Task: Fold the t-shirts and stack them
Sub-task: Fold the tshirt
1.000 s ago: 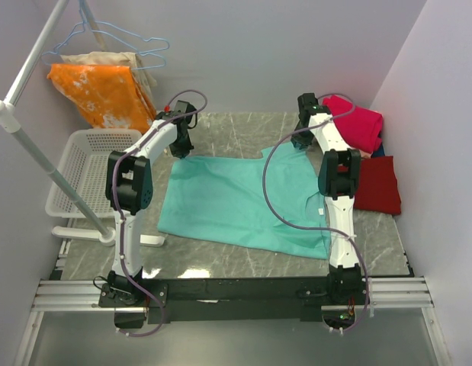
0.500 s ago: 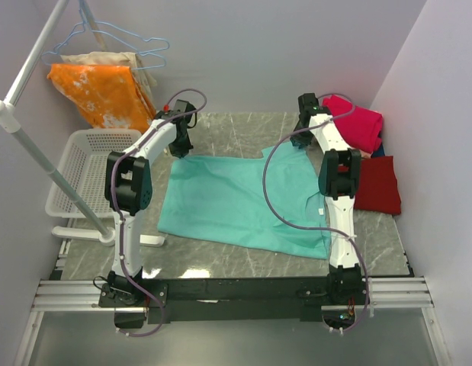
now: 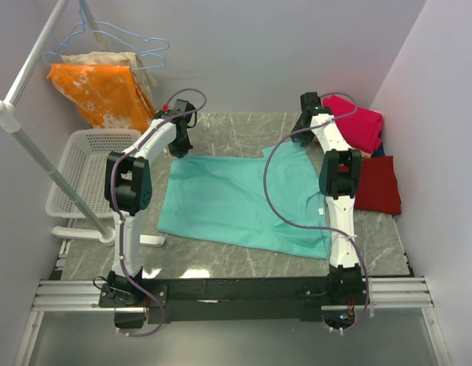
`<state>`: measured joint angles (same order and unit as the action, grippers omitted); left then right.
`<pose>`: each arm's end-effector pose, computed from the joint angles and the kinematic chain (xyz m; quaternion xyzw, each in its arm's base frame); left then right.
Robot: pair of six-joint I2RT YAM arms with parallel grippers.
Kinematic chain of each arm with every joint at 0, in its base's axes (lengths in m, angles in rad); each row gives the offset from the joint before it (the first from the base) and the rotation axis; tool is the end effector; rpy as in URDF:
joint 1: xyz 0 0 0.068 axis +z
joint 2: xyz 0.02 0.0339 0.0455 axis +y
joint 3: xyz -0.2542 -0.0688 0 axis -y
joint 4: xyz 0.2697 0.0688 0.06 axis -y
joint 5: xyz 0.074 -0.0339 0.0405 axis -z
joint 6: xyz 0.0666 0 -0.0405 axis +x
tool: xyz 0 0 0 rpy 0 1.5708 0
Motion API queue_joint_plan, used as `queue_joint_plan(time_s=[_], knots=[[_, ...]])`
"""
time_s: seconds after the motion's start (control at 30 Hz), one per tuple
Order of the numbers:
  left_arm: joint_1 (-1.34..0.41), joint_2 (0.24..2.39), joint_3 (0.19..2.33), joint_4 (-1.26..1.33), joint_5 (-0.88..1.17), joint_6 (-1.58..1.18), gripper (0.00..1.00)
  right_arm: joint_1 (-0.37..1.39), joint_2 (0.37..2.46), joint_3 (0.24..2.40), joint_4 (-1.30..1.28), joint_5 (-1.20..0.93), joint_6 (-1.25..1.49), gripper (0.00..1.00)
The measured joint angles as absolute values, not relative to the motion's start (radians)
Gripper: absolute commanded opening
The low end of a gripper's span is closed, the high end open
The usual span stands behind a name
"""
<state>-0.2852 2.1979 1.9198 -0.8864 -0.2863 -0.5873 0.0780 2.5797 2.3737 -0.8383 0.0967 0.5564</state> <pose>0.4846 -0.1225 0.1763 -0.1743 0.9540 0.0423 0.2400 0.5806 0.0389 0.1312 0.2407 0.9340 0.0367 0.2615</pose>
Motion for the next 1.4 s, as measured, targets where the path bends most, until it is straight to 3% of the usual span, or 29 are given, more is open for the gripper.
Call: queue_joint_plan(time_s=[0.23, 0.4, 0.53, 0.67, 1.0, 1.1, 1.23, 1.3, 1.37, 1.4], knots=[[-0.285, 2.198, 1.942, -0.9, -0.286, -0.587, 0.02, 0.065, 2.613, 2.449, -0.886, 0.091, 0.555, 0.4], [-0.285, 2.198, 1.943, -0.901, -0.286, -0.587, 0.02, 0.056, 2.621, 2.463, -0.926, 0.084, 0.533, 0.45], [-0.285, 2.198, 1.947, -0.9, -0.286, -0.587, 0.02, 0.055, 2.633, 2.489, -0.953, 0.076, 0.497, 0.39], [-0.285, 2.198, 1.947, -0.899, -0.286, -0.587, 0.02, 0.056, 2.638, 2.503, -0.973, 0.057, 0.455, 0.52], [-0.285, 2.198, 1.947, -0.899, -0.286, -0.583, 0.02, 0.069, 2.641, 2.514, -0.991, 0.024, 0.379, 0.53], [-0.285, 2.198, 1.948, -0.899, -0.286, -0.58, 0.02, 0.072, 2.641, 2.515, -0.992, 0.009, 0.372, 0.48], [-0.285, 2.198, 1.951, -0.9, -0.286, -0.575, 0.02, 0.078, 2.644, 2.519, -0.997, -0.006, 0.366, 0.33], [-0.285, 2.198, 1.951, -0.899, -0.287, -0.571, 0.02, 0.082, 2.649, 2.525, -0.999, -0.012, 0.366, 0.31], [-0.285, 2.198, 1.953, -0.899, -0.286, -0.568, 0.02, 0.085, 2.654, 2.536, -1.004, -0.014, 0.366, 0.24], [-0.285, 2.198, 1.953, -0.899, -0.286, -0.568, 0.02, 0.086, 2.655, 2.537, -1.005, -0.014, 0.364, 0.14]])
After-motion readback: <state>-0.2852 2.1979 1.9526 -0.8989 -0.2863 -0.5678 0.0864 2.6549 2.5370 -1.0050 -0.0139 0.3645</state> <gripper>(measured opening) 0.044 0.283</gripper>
